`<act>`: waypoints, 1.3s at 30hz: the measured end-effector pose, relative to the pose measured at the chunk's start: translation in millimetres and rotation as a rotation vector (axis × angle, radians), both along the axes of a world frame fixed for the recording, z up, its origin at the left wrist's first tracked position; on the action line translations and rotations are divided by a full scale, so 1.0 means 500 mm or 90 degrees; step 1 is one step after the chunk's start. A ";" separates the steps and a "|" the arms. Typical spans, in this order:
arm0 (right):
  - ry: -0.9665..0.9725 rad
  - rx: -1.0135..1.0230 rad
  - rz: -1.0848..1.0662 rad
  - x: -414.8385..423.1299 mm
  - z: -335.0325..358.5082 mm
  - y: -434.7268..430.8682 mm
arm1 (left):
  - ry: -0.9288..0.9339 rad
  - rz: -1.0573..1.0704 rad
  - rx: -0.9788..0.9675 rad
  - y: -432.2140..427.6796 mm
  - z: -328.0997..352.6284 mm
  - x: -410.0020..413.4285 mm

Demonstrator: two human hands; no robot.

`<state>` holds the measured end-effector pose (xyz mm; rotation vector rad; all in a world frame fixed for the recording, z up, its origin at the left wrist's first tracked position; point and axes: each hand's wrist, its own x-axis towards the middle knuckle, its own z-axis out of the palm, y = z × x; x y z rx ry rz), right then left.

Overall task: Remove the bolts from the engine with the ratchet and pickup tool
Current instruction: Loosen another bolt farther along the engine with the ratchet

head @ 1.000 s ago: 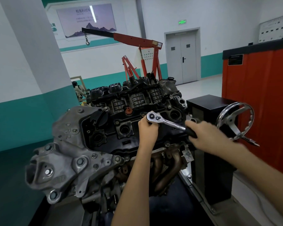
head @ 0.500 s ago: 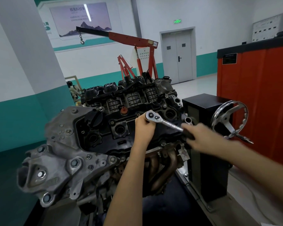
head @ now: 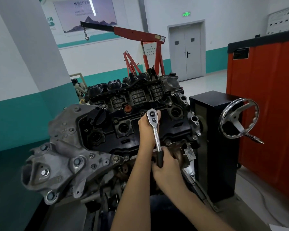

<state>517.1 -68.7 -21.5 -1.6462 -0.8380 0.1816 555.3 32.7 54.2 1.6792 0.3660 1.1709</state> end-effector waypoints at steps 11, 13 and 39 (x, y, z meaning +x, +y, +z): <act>-0.639 -0.405 -0.040 0.281 0.217 -0.130 | 0.054 -0.047 0.061 0.026 0.001 -0.005; -0.639 -0.403 -0.095 0.266 0.200 -0.121 | 0.024 -0.065 0.031 0.031 -0.006 -0.009; -0.199 -0.153 -0.052 0.118 0.036 -0.094 | -0.008 -0.049 0.063 0.004 -0.015 0.001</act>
